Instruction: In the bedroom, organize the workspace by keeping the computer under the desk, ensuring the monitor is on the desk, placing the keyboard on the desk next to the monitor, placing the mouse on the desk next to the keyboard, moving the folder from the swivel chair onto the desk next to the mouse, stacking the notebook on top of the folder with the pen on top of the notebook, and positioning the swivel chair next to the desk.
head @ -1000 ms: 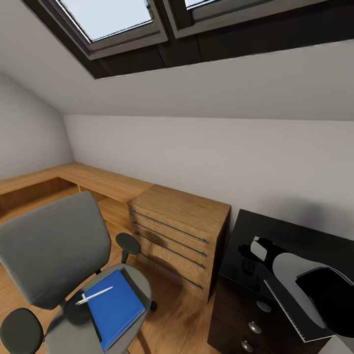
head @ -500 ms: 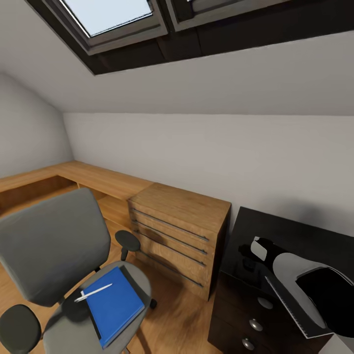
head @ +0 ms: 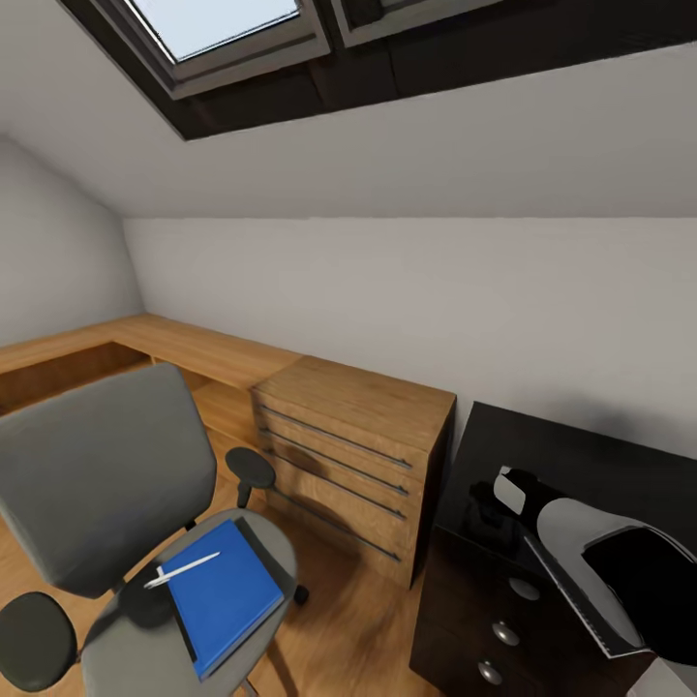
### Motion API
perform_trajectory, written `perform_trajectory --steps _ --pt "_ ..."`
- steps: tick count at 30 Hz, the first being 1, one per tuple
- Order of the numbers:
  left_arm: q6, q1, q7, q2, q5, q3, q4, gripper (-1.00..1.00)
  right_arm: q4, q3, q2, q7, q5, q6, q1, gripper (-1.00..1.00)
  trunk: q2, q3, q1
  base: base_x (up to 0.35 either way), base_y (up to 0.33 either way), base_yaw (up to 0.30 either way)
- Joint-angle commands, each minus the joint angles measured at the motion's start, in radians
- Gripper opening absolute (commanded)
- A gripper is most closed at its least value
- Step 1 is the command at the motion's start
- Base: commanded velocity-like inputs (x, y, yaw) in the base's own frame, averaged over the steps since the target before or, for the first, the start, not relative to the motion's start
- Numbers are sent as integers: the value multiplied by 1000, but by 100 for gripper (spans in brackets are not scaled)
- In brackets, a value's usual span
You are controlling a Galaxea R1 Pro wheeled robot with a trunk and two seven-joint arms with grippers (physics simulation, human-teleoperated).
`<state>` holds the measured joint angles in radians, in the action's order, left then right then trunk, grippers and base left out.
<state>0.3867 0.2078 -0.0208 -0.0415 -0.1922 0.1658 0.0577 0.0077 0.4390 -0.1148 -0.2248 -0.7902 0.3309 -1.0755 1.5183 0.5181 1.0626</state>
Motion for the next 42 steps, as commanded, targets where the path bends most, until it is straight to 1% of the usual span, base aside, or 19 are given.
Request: perform_trajectory --steps 1,5,15,16,42 --pt "3 1 -2 0 -1 4 -1 100 2 -2 0 -1 -14 3 0 100 8 4 4 0 0 0" --pt "3 1 -2 0 -1 4 -1 100 6 -1 0 -1 -14 3 2 100 36 17 19 0 0 0" --pt "3 1 -2 0 -1 4 -1 100 9 -1 0 -1 -14 3 5 100 36 17 19 0 0 0" --pt "3 1 -2 0 -1 4 -1 100 8 -1 0 -1 -14 3 5 -100 36 17 19 0 0 0" --pt "3 1 -2 0 0 4 -1 100 9 -1 0 -1 -14 3 5 -100 36 17 19 0 0 0"
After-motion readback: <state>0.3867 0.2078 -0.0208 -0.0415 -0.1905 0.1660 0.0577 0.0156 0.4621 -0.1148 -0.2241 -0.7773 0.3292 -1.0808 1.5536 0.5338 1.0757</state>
